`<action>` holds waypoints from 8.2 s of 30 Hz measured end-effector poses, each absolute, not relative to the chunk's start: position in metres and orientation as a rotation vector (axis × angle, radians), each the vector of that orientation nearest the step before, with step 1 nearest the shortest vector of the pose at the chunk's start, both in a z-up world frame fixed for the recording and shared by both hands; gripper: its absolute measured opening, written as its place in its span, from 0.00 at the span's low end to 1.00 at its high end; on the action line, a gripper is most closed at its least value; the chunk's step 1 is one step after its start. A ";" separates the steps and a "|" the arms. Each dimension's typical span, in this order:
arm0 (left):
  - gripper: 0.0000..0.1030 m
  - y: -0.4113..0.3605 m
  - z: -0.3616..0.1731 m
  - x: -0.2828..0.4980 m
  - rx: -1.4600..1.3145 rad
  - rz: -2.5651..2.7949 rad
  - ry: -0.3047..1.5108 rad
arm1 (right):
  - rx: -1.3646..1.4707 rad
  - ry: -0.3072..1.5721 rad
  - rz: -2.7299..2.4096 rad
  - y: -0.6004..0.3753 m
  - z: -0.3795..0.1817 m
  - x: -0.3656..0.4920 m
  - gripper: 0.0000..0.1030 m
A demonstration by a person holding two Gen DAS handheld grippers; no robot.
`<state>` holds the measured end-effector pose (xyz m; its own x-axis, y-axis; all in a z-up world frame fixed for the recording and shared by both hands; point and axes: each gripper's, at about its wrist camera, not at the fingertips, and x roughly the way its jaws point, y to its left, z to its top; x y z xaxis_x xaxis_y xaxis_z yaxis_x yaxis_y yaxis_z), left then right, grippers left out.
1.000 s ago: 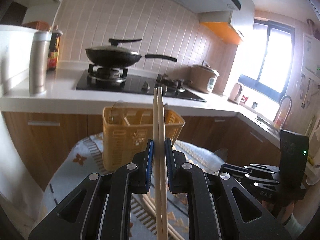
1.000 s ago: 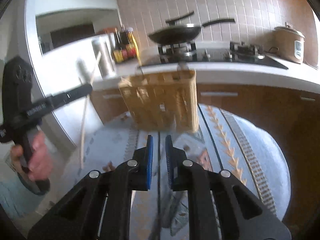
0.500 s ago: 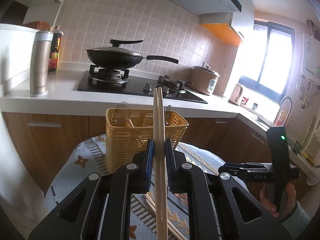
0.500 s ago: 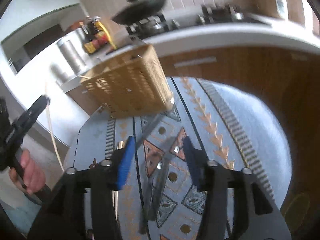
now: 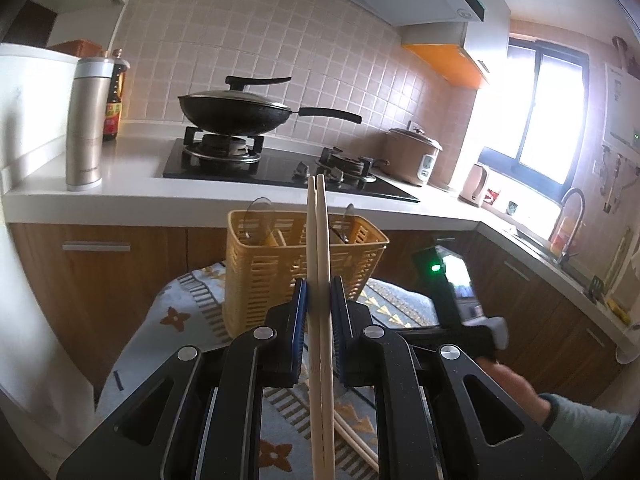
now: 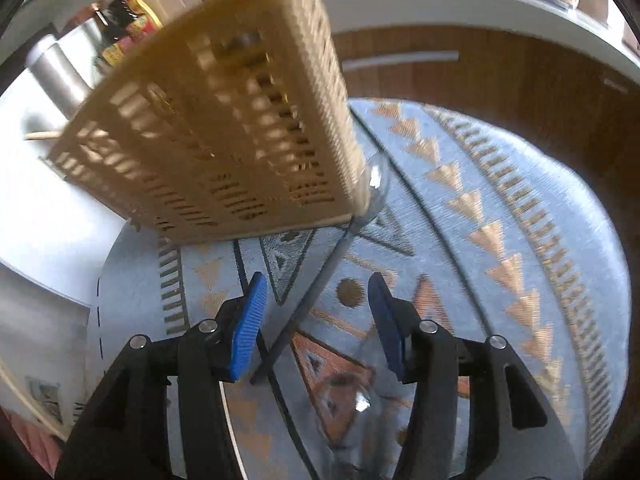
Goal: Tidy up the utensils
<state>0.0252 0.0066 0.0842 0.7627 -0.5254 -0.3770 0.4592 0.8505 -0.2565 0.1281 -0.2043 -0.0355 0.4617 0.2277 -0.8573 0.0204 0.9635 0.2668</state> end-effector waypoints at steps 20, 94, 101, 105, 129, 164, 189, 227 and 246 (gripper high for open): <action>0.10 0.001 0.077 0.028 -0.148 -0.532 0.469 | 0.243 1.044 0.213 -0.258 -0.012 0.067 0.03; 0.10 -0.033 0.160 0.098 -0.300 -0.344 0.030 | 0.217 0.249 0.101 -0.244 0.171 0.107 0.29; 0.10 -0.054 0.139 0.133 -0.258 -0.241 0.021 | 0.235 0.237 0.043 -0.244 0.149 0.146 0.29; 0.10 -0.063 0.121 0.142 -0.235 -0.213 0.040 | 0.127 0.216 0.022 -0.223 0.128 0.147 0.29; 0.43 -0.014 0.120 0.049 -0.188 -0.326 0.181 | 0.121 0.416 0.128 -0.243 0.109 0.037 0.61; 0.34 -0.028 -0.052 0.086 -0.171 -0.539 1.212 | 0.130 1.002 0.185 -0.259 -0.055 0.027 0.69; 0.24 -0.096 -0.044 0.081 0.153 -0.424 1.151 | 0.038 1.007 0.187 -0.242 -0.058 0.016 0.39; 0.04 -0.107 -0.053 0.065 0.401 -0.521 1.106 | -0.142 1.106 0.159 -0.213 -0.058 0.018 0.14; 0.04 -0.104 -0.053 0.080 0.385 -0.527 1.128 | -0.158 1.149 0.125 -0.215 -0.055 0.019 0.10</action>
<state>0.0802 -0.1042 -0.0533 0.3284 -0.2017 -0.9228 0.5777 0.8158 0.0272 0.0191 -0.2147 -0.0553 0.4041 0.0178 -0.9145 -0.1796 0.9819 -0.0602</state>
